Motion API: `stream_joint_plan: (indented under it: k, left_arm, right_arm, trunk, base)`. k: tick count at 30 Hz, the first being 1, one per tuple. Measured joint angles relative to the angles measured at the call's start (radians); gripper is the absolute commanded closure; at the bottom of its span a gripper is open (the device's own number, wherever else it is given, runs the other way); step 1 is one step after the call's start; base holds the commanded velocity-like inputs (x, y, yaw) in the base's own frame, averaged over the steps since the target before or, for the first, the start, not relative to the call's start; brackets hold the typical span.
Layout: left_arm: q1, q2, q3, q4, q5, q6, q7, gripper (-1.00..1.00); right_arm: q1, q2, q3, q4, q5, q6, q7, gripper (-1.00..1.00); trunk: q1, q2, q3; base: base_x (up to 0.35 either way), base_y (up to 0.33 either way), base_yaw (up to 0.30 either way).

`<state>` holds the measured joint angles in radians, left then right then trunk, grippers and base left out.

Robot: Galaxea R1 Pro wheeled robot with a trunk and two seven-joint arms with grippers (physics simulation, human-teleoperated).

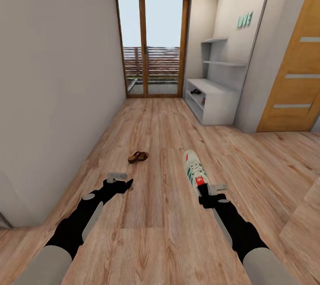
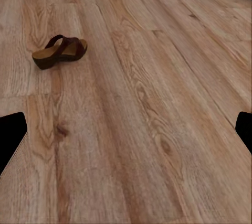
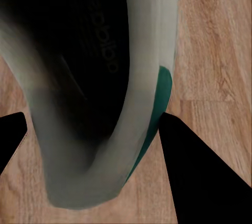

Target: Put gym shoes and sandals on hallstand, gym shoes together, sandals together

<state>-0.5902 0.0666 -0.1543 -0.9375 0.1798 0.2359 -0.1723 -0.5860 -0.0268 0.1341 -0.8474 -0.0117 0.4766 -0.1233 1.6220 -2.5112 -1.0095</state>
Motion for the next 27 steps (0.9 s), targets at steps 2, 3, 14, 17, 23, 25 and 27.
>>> stream_joint_plan:
  k: [2, 3, 14, 17, 23, 25, 27]
  left_arm:
    - [0.000, 0.000, -0.001, 0.000, 0.000, 0.000, 0.000, -1.00]
    - [0.000, 0.000, -0.001, 0.000, 0.000, 0.000, 0.000, -1.00]
    - [0.000, 0.000, -0.002, 0.000, 0.000, 0.000, 0.000, -1.00]
    - [0.000, 0.000, -0.001, 0.000, 0.000, 0.000, 0.000, -1.00]
    - [0.000, 0.000, -0.002, 0.000, 0.000, 0.000, 0.000, -1.00]
    - [0.000, 0.000, -0.002, 0.000, 0.000, 0.000, 0.000, -1.00]
    - [0.000, 0.000, -0.002, 0.000, 0.000, 0.000, 0.000, -1.00]
  right_arm:
    - [0.000, -0.001, -0.001, 0.000, 0.000, 0.000, 0.000, 1.00]
    - [0.000, 0.000, -0.001, -0.001, 0.000, 0.000, 0.000, 1.00]
    - [0.001, -0.001, 0.001, -0.002, 0.001, 0.000, -0.003, 1.00]
    - [0.000, -0.001, 0.000, -0.001, 0.001, 0.000, -0.002, 1.00]
    - [0.001, 0.000, 0.000, -0.001, 0.001, 0.000, -0.002, 1.00]
    - [0.000, 0.000, 0.000, -0.001, 0.001, 0.000, -0.002, 1.00]
    - [0.000, 0.000, 0.000, -0.001, 0.001, 0.000, -0.002, 1.00]
  trunk:
    - [0.000, 0.000, 0.000]
    - [0.000, 0.000, 0.000]
    - [0.000, 0.000, 0.000]
    - [0.000, 0.000, 0.000]
    - [0.000, 0.000, 0.000]
    - [0.000, 0.000, 0.000]
    - [0.000, 0.000, 0.000]
  base:
    - [0.348, 0.075, 0.000]
    - [0.348, 0.076, 0.000]
    - [0.348, 0.076, 0.000]
    - [0.348, 0.077, 0.000]
    - [0.348, 0.083, 0.000]
    - [0.348, 0.115, 0.000]
    - [0.348, 0.127, 0.000]
